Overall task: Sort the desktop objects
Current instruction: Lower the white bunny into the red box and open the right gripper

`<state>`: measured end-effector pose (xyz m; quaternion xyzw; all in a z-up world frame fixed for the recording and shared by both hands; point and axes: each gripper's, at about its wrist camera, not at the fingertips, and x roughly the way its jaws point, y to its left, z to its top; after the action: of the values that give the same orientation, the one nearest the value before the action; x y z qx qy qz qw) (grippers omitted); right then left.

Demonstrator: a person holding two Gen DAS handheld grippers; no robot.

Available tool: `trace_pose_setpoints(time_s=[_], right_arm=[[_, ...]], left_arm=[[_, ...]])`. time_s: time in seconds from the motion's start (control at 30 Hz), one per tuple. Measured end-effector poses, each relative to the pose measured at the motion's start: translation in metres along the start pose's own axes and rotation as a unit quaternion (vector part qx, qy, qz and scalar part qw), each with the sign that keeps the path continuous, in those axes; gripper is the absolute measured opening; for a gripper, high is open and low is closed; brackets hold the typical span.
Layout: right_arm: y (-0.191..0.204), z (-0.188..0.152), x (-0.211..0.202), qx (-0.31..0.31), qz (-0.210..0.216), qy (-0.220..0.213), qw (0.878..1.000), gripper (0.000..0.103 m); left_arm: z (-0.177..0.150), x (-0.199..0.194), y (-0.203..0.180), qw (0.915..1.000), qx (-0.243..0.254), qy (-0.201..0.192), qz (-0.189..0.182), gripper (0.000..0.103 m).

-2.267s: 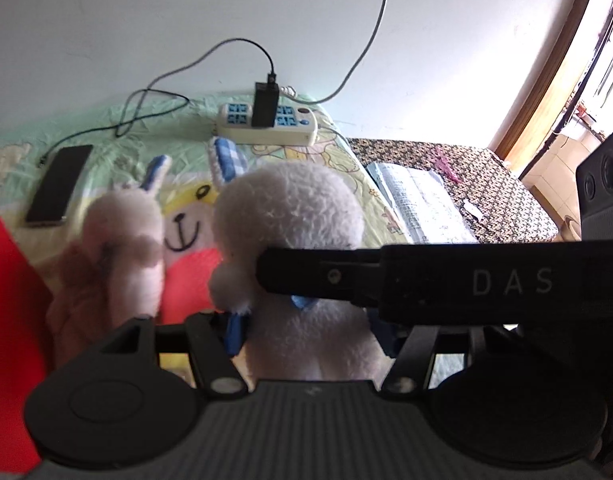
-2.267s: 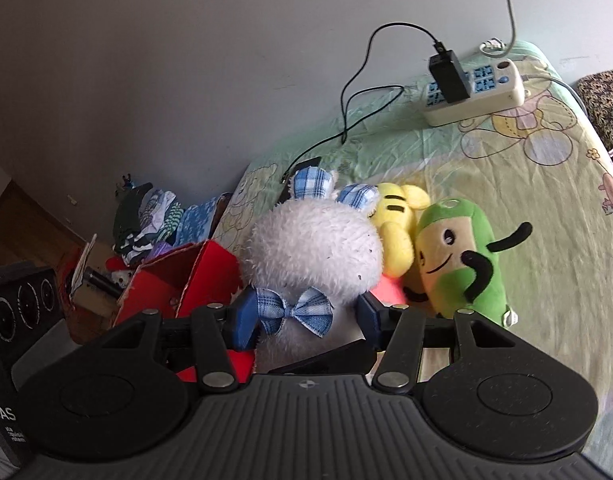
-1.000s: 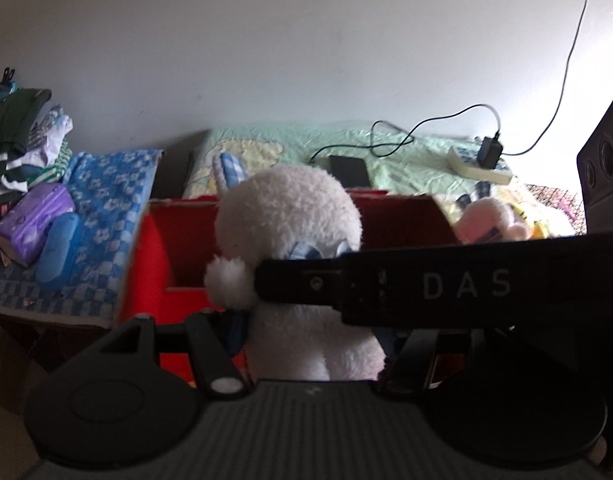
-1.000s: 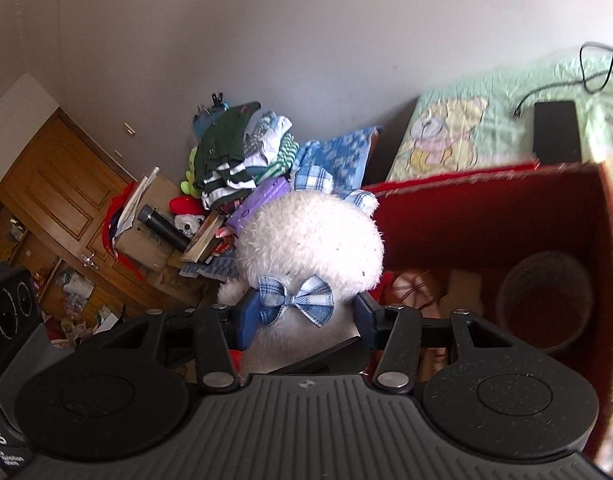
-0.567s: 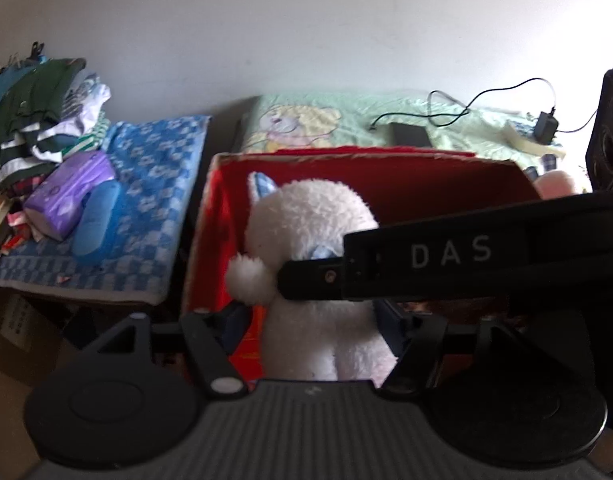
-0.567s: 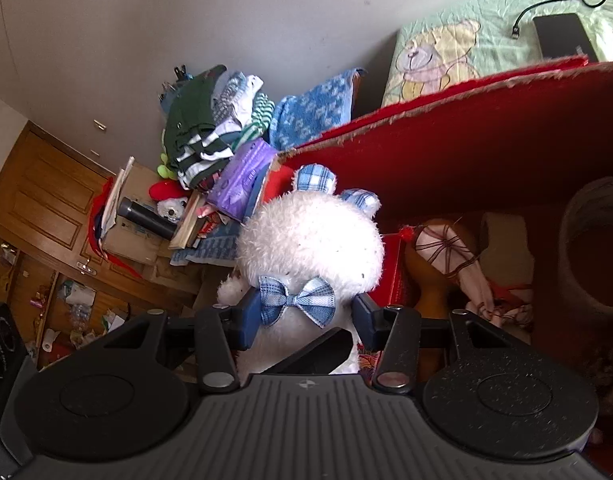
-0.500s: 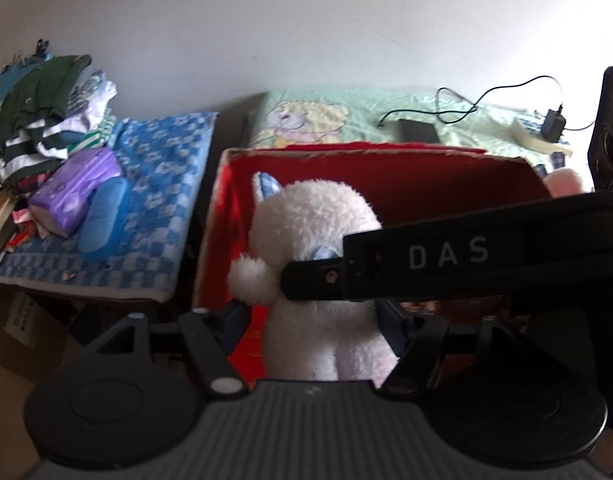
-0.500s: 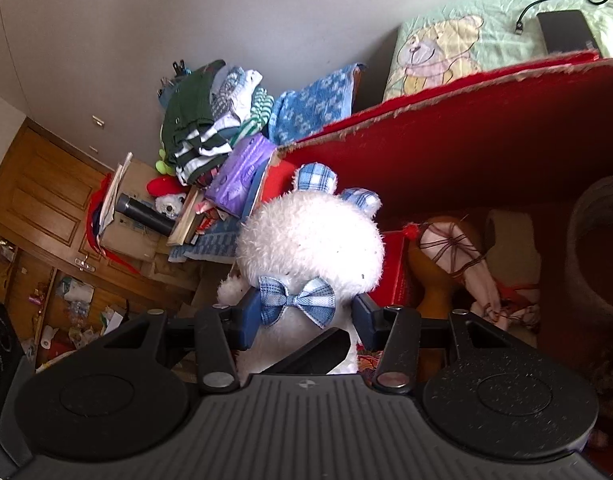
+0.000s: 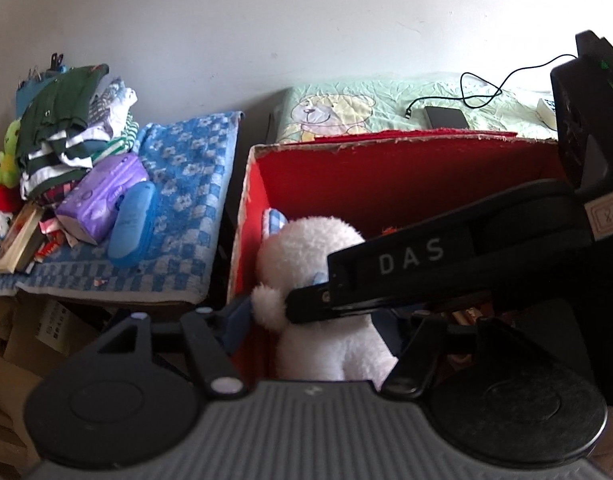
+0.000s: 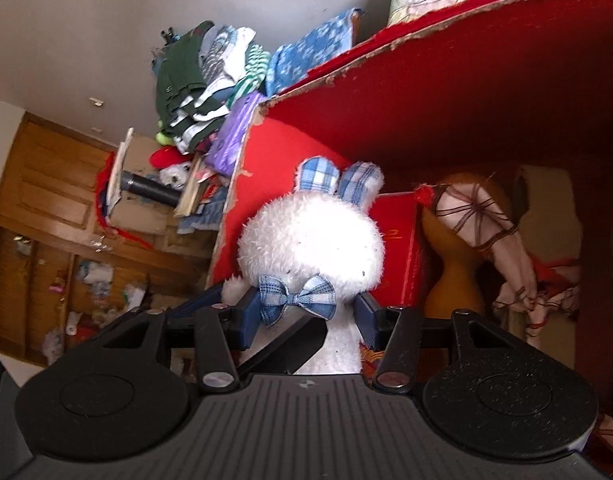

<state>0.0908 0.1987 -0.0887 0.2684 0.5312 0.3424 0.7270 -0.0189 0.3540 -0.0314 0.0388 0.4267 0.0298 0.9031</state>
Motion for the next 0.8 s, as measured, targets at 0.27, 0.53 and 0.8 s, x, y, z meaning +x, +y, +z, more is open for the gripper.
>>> trace_pose_setpoints(time_s=[0.27, 0.53, 0.8], right_arm=[[0.001, -0.001, 0.001, 0.008, 0.009, 0.022, 1.0, 0.06], [0.006, -0.004, -0.008, -0.008, -0.02, 0.012, 1.0, 0.073], [-0.015, 0.0, -0.042, 0.023, -0.014, -0.065, 0.998, 0.055]], left_arm=[[0.002, 0.005, -0.008, 0.9997, 0.01, 0.009, 0.021, 0.067], [0.001, 0.01, -0.024, 0.9978, 0.032, 0.019, 0.055, 0.072], [-0.005, 0.005, -0.031, 0.9967, 0.044, 0.012, 0.068, 0.076]])
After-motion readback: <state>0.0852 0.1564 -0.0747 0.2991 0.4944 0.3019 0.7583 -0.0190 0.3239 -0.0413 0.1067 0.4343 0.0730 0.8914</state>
